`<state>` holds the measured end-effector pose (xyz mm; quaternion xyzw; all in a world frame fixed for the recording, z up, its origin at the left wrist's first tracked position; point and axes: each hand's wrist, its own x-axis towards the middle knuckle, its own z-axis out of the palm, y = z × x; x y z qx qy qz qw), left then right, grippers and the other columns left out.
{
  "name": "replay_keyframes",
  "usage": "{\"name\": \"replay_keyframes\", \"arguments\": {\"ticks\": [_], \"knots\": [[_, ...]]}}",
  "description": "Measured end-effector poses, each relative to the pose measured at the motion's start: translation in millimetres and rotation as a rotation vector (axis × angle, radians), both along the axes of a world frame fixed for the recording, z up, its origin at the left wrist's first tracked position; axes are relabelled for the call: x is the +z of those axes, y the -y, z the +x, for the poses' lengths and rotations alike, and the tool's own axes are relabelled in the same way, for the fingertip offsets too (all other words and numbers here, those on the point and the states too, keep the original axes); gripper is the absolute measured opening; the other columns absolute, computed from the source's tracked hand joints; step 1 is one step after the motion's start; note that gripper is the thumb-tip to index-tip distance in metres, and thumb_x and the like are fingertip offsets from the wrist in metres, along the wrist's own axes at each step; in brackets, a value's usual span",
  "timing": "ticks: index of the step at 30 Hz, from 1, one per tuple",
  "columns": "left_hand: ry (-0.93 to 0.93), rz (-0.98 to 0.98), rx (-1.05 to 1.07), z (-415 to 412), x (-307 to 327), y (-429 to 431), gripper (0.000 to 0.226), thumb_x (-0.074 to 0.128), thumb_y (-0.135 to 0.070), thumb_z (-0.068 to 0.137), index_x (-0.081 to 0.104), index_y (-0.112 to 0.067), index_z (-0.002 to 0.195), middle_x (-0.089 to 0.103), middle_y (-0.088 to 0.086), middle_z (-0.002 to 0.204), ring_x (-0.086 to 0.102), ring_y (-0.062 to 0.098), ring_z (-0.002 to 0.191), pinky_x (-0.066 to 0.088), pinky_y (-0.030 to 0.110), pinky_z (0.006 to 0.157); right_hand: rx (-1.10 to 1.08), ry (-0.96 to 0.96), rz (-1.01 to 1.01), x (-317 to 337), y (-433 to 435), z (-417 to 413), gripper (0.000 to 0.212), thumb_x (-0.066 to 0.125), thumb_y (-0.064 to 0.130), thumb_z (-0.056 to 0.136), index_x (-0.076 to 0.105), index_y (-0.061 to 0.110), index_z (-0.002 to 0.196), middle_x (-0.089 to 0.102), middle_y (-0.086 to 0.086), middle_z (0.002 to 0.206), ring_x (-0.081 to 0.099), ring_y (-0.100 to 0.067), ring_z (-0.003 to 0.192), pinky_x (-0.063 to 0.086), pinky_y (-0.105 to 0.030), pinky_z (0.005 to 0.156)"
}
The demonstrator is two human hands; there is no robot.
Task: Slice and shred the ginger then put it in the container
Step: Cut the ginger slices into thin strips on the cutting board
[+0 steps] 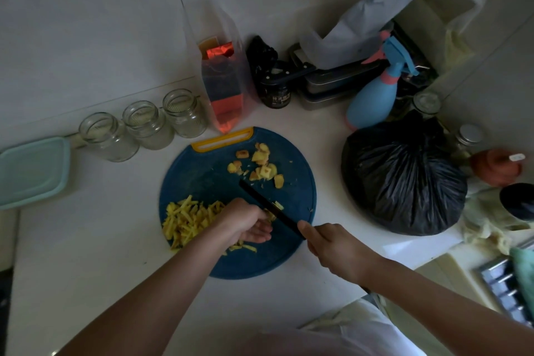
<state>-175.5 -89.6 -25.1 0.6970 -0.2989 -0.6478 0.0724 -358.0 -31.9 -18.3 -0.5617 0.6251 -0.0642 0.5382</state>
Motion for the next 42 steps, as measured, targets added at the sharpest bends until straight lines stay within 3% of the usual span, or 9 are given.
{"name": "replay_keyframes", "arguments": {"ticks": [4,20,26,29,33,42], "knots": [[-0.004,-0.003,-0.013,1,0,1,0.019,0.054,-0.003,0.094,0.062,0.004,0.078,0.064,0.009,0.059,0.063,0.014,0.047,0.052,0.021,0.044,0.038,-0.026,-0.027,-3,-2,-2,0.057,0.033,0.053,0.099,0.033,0.013,0.058,0.037,-0.002,0.055,0.034,-0.013,0.048,0.041,-0.036,0.064],[-0.056,0.022,0.012,1,-9,7,0.017,0.051,0.000,0.096,0.057,0.003,0.080,0.063,0.013,0.070,0.062,0.012,0.044,0.054,0.021,0.048,0.137,-0.109,0.088,6,19,1,0.054,0.029,0.054,0.100,0.034,0.016,0.062,0.038,0.003,0.056,0.035,-0.004,0.042,0.034,-0.018,0.051],[-0.072,0.022,0.017,1,-7,7,0.017,0.051,0.001,0.095,0.058,0.003,0.079,0.063,0.014,0.070,0.063,0.012,0.045,0.055,0.023,0.051,0.099,-0.109,0.035,-9,16,9,0.053,0.027,0.052,0.101,0.038,0.016,0.063,0.043,0.004,0.058,0.039,-0.004,0.047,0.036,-0.017,0.054],[-0.073,0.021,0.034,2,-7,5,0.016,0.054,-0.001,0.095,0.058,0.005,0.081,0.065,0.015,0.070,0.064,0.014,0.047,0.056,0.022,0.049,0.033,-0.064,0.067,-14,22,14,0.056,0.028,0.056,0.099,0.046,0.013,0.068,0.050,0.001,0.062,0.045,-0.009,0.052,0.042,-0.025,0.057],[-0.066,0.007,0.035,2,-3,4,0.013,0.053,0.000,0.095,0.059,0.010,0.089,0.065,0.015,0.069,0.065,0.015,0.048,0.056,0.023,0.048,-0.115,0.101,0.314,-4,33,11,0.057,0.035,0.062,0.096,0.042,0.015,0.065,0.037,0.003,0.047,0.029,-0.009,0.034,0.025,-0.019,0.036],[-0.057,0.044,0.033,0,0,4,0.023,0.049,0.001,0.096,0.057,0.008,0.077,0.065,0.013,0.063,0.064,0.018,0.055,0.055,0.022,0.048,-0.091,0.092,0.265,9,18,1,0.057,0.035,0.064,0.095,0.039,0.016,0.064,0.034,0.006,0.043,0.025,-0.009,0.034,0.023,-0.018,0.037]]}}
